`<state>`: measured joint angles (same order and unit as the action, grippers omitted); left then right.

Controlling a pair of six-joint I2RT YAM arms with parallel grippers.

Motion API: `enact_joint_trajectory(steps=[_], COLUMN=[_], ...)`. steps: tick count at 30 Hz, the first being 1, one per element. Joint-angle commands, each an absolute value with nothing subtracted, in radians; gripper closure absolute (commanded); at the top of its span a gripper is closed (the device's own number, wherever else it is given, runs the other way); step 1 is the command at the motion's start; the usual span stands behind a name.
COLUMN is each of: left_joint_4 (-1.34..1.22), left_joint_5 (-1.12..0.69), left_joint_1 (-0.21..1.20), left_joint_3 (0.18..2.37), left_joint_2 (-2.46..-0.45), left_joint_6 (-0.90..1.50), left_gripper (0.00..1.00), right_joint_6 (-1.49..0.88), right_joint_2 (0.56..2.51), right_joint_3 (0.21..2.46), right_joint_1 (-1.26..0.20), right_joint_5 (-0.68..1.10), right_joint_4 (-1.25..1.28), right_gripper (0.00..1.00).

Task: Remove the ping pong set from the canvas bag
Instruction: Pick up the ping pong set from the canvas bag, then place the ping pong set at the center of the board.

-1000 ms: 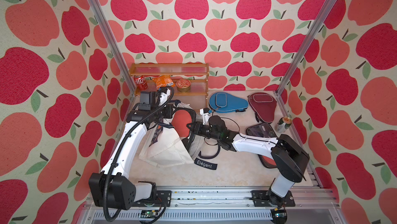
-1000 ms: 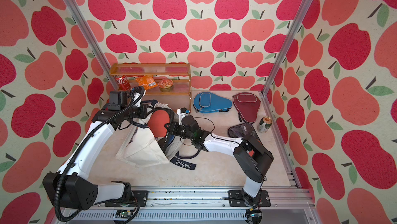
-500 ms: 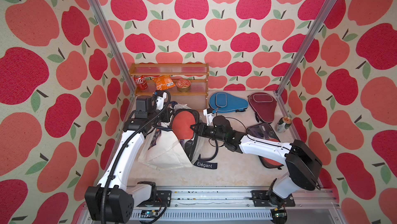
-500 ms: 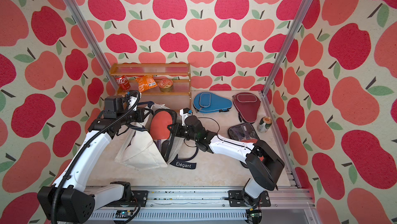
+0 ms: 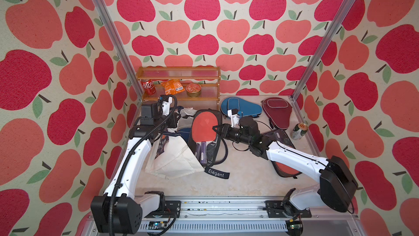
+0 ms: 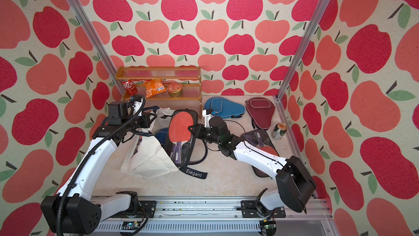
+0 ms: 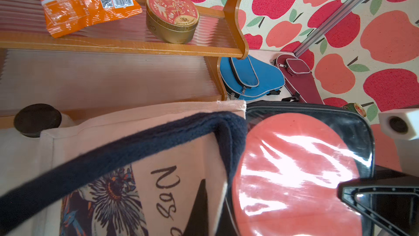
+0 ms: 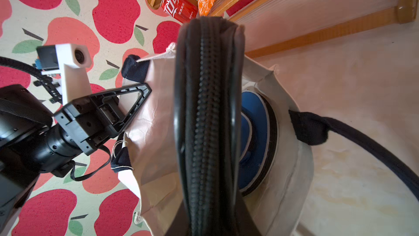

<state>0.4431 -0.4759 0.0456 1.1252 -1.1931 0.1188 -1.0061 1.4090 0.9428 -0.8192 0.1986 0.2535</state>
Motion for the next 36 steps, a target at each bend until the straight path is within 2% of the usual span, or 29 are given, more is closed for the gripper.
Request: enact_joint_trajectory(steps=[1, 15, 25, 36], left_joint_4=[0.379, 0.382, 0.383, 0.379], left_joint_5=[-0.466, -0.469, -0.481, -0.496], left_joint_1=[0.031, 0.02, 0.015, 0.015], left_joint_3=[1.122, 1.12, 1.12, 1.115], left_joint_2=[-1.191, -1.198, -1.195, -1.199], left_joint_6=[0.133, 0.131, 0.132, 0.138], left_gripper=[1.0, 1.0, 1.0, 1.0], right_joint_6=[-1.006, -1.027, -0.89, -0.78], right_joint_2=[1.333, 1.14, 1.101, 1.17], right_joint_3=[0.948, 0.859, 0.879, 0.854], right_joint_1=[-0.75, -0.41, -0.174, -0.085], right_joint_5=[0.258, 0.522, 0.729, 0.822], right_joint_4=[0.245, 0.102, -0.135, -0.185], right_gripper=[0.93, 0.93, 0.93, 0.92])
